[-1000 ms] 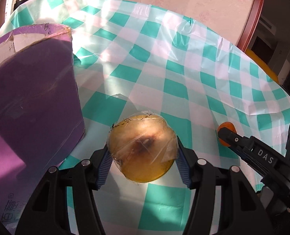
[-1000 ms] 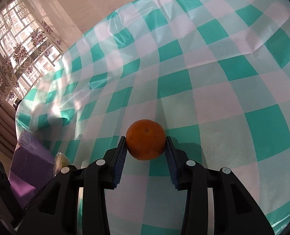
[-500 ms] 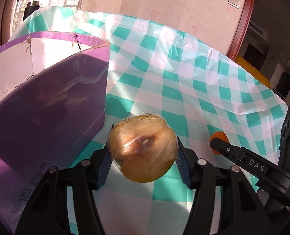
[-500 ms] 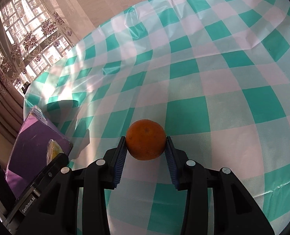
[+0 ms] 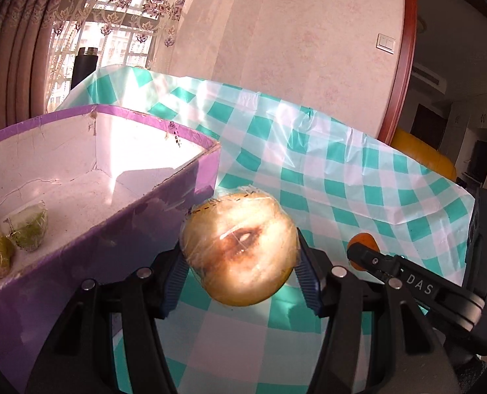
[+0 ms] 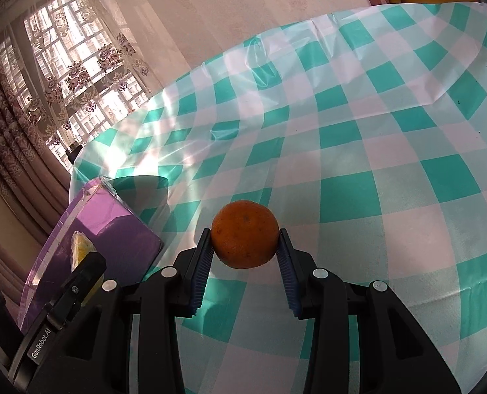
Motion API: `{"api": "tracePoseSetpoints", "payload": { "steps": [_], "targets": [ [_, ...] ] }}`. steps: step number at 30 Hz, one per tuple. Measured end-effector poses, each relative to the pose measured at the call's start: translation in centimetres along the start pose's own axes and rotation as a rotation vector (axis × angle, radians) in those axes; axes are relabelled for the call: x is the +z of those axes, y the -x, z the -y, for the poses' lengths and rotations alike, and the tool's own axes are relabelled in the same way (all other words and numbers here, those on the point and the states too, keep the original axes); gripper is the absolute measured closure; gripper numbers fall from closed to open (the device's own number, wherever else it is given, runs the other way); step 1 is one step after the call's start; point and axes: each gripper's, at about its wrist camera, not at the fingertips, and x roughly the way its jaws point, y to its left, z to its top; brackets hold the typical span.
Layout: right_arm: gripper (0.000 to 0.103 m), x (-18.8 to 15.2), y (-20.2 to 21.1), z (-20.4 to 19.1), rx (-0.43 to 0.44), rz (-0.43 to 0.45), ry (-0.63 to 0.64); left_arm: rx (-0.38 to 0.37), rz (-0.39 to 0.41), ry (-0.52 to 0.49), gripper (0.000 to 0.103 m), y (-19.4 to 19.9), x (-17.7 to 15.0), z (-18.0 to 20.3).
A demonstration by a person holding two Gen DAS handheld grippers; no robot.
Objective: Organize fruits
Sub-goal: 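Carry the wrapped lime half and the small orange over the white box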
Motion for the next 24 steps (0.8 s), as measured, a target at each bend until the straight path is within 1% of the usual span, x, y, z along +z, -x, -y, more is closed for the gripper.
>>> {"api": "tracePoseSetpoints", "payload": {
  "steps": [3, 6, 10, 13, 15, 17, 24],
  "targets": [
    [0.064, 0.3, 0.9, -1.6, 0.027, 0.033, 0.033, 0.011, 0.079, -0.024, 0.044, 2.3, 0.7, 0.3],
    [0.064, 0.5, 1.9, -3.2, 0.058, 0.059, 0.058, 0.024, 0.148, -0.026, 0.044, 4.4, 1.6, 0.2],
    [0.064, 0.8, 2.7, -5.5, 0.095, 0.075, 0.104, 0.079, 0.235, -0.026, 0.044, 7.1, 3.0, -0.5],
    [0.064, 0.8, 3.1, -7.7, 0.119, 0.083, 0.160, 0.128, 0.284, -0.031, 0.044, 8.8, 4.2, -1.5],
    [0.064, 0.7, 3.3, -9.2, 0.136, 0.084, 0.201, 0.159, 0.296, -0.021, 0.044, 9.7, 4.8, -2.4],
    [0.064, 0.5, 3.5, -10.7, 0.152, 0.086, 0.243, 0.193, 0.292, -0.003, 0.044, 10.3, 5.4, -3.8],
    [0.064, -0.2, 3.3, -15.6, 0.195, 0.083, 0.365, 0.301, 0.230, 0.061, 0.044, 11.3, 7.0, -9.7]
  ]
}}
